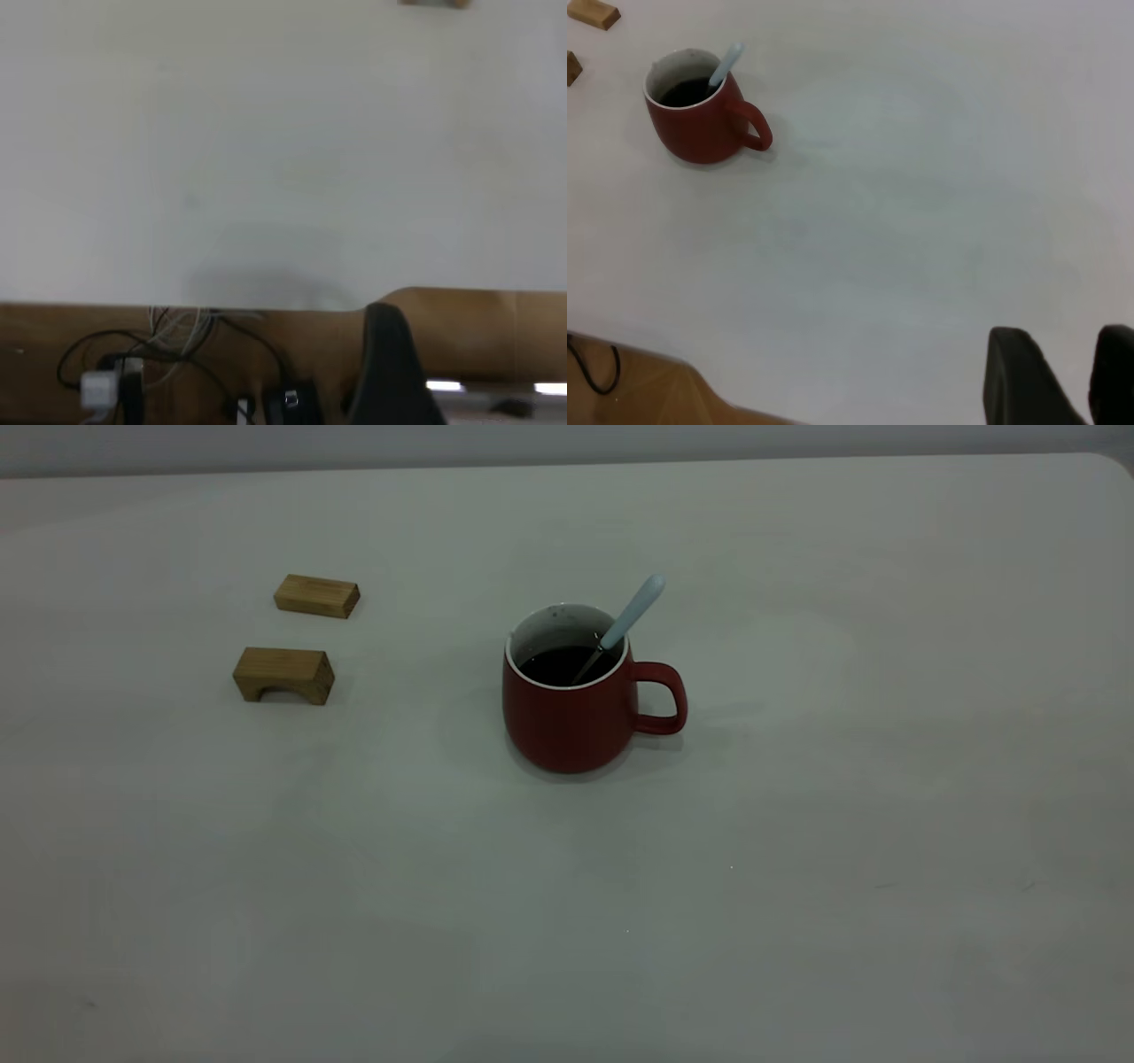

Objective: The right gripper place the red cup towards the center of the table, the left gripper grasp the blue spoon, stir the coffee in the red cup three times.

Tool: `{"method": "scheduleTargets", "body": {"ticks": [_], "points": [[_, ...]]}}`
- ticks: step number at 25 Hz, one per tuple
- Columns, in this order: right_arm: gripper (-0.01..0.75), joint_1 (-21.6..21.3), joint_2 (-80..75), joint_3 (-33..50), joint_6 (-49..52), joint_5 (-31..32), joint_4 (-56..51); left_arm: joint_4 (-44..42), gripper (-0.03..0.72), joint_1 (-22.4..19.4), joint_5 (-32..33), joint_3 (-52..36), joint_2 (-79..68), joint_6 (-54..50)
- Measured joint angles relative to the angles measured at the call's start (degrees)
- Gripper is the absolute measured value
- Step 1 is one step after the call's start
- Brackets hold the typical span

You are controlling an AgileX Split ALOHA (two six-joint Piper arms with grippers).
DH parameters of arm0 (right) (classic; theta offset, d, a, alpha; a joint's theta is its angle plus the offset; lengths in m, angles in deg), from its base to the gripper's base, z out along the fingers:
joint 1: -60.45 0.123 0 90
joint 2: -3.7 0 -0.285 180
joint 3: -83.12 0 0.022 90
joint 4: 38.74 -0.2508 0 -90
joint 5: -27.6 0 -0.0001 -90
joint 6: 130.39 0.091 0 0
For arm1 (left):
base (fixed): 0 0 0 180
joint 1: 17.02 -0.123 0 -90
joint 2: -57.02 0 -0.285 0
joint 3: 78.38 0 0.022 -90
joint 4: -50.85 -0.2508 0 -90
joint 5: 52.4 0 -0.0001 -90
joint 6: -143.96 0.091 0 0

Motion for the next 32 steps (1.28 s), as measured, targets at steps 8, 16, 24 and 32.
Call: {"method": "scheduleTargets", "body": {"ticks": [8, 16, 24, 32], "points": [[0.238, 0.0, 0.0, 0.0, 0.0, 0.0, 0.0, 0.1, 0.554, -2.9, -0.2, -9.3, 22.6, 1.1], [0.238, 0.0, 0.0, 0.0, 0.0, 0.0, 0.0, 1.3, 0.554, -2.3, -1.3, -15.7, 33.3, 1.6], [0.238, 0.0, 0.0, 0.0, 0.0, 0.0, 0.0, 2.0, 0.554, -1.6, -1.7, -15.8, 33.5, 2.9], [0.238, 0.0, 0.0, 0.0, 0.0, 0.0, 0.0, 2.0, 0.554, -1.6, -1.7, -15.8, 33.5, 3.0]]}}
